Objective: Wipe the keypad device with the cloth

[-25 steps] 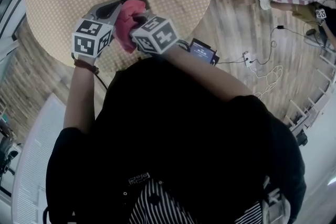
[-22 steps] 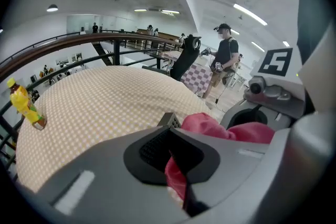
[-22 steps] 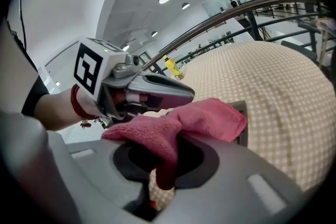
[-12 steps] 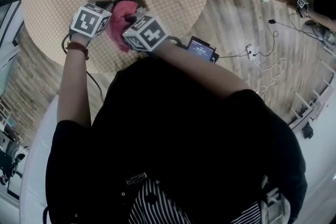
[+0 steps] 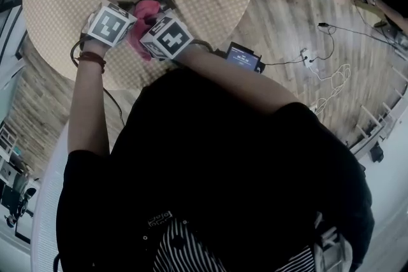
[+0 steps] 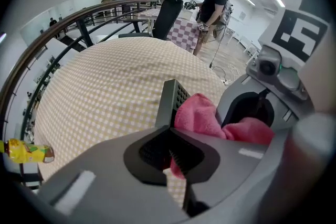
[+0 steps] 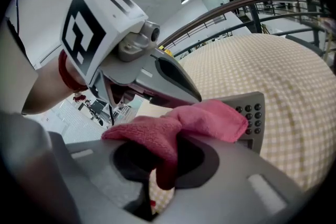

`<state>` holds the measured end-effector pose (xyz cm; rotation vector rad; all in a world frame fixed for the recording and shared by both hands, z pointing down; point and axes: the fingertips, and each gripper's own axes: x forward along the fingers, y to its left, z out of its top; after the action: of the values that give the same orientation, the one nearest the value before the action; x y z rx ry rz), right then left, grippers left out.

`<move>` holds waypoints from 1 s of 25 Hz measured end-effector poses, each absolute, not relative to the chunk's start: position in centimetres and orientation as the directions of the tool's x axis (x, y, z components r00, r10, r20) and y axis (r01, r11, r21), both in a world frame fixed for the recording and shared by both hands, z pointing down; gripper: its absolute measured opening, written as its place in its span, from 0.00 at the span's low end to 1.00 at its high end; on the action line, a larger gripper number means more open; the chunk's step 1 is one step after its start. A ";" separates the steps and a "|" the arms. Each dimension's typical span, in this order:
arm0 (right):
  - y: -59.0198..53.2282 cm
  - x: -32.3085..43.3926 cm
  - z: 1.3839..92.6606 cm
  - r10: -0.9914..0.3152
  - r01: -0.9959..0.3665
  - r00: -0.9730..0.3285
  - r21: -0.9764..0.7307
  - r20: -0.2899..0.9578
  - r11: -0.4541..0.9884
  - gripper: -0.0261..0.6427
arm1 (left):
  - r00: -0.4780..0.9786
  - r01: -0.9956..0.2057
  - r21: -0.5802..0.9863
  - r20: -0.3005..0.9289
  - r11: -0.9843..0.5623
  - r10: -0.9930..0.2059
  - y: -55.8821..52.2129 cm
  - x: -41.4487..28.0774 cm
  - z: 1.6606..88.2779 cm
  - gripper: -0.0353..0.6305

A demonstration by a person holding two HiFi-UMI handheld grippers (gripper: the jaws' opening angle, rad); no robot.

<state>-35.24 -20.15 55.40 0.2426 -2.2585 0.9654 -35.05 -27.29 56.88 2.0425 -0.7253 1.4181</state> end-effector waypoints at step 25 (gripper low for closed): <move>-20.7 -34.4 61.7 0.087 -0.413 -0.754 -0.572 0.651 0.709 0.14 | 0.211 -0.668 0.065 0.972 -0.741 -0.105 -27.3 -33.9 57.3 0.06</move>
<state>-34.43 -20.70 61.71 0.2466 -2.2417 0.9627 -33.86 -27.30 57.33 2.0128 -0.7137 1.5577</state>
